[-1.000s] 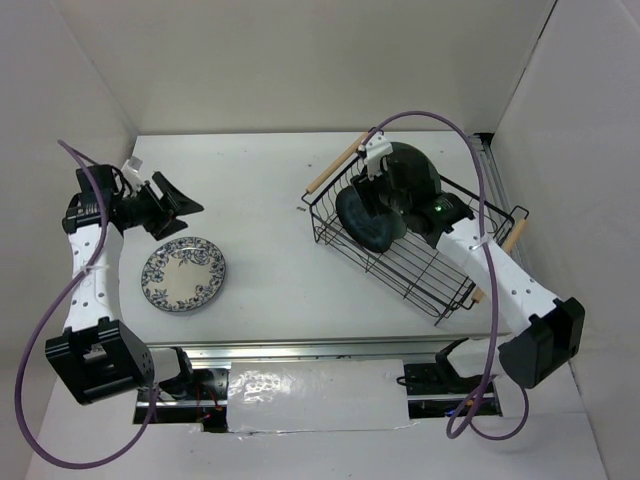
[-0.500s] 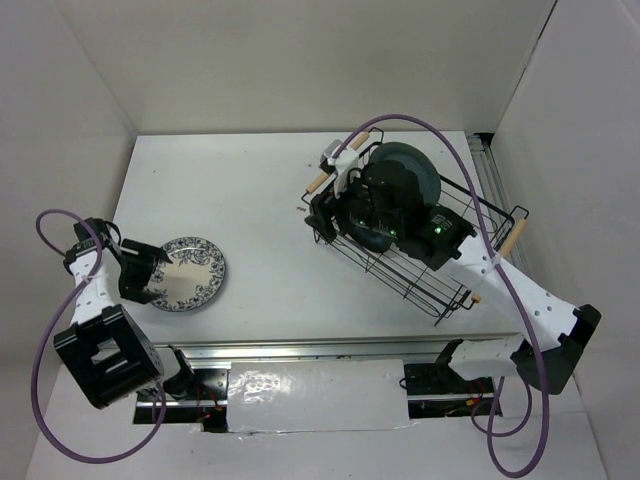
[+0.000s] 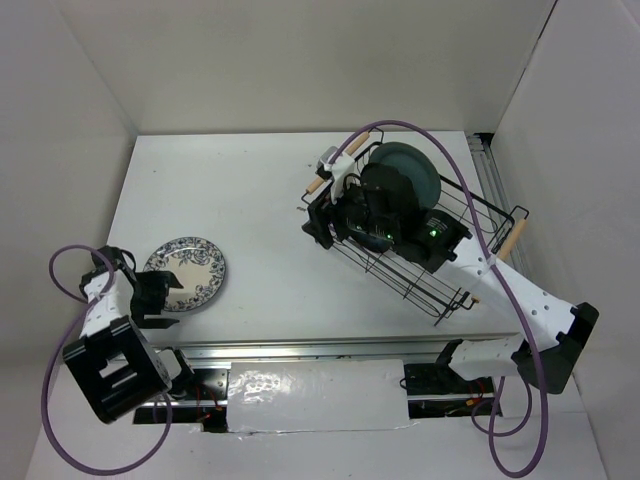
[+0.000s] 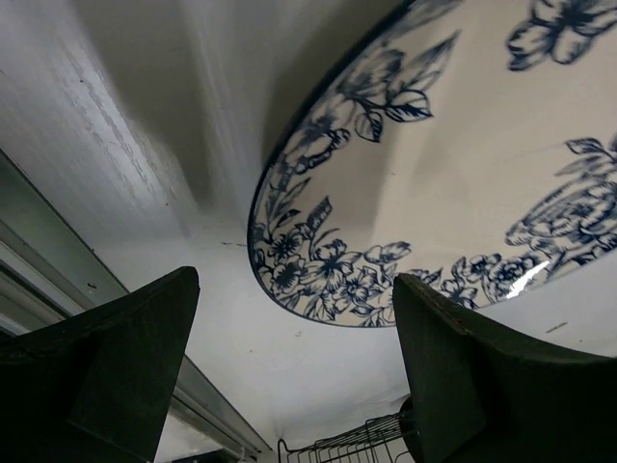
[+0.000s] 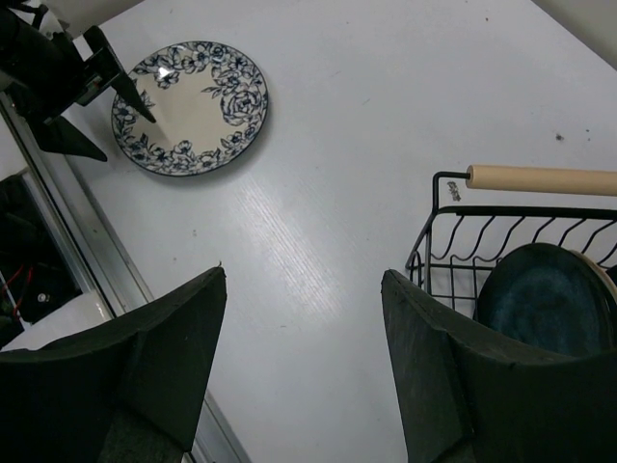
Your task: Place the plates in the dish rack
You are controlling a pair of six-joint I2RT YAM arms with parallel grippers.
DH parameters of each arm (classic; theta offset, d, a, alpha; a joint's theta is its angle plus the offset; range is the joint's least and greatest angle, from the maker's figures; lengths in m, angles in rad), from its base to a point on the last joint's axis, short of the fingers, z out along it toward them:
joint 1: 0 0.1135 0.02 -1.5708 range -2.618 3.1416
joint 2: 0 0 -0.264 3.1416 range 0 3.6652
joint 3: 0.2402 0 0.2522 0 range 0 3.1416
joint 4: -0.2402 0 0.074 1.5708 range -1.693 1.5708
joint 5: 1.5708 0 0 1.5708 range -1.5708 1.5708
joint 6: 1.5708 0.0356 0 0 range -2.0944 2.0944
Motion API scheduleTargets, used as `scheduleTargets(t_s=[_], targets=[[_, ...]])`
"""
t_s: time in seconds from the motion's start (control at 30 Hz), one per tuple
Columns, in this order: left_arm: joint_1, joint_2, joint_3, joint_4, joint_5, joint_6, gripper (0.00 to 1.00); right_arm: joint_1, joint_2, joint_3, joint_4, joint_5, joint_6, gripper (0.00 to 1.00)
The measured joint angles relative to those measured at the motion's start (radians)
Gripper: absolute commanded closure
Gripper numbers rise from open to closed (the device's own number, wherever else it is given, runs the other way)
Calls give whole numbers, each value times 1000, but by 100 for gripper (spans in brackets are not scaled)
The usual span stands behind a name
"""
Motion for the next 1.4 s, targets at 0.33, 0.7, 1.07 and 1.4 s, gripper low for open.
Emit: scheduleTargets(t_s=[0.33,0.7,1.07,1.4], targets=[[0,113,-58,143,17,-13,26,4,1,0,-3,6,0,27],[-115,234,-27,312,163,32,32,15,21,5,-11,39,0,27],[-166,418,143,401,224,63,12,20,48,5,-28,59,1,26],[-87,341,98,390,98,52,25,23,77,19,-34,58,3,26]])
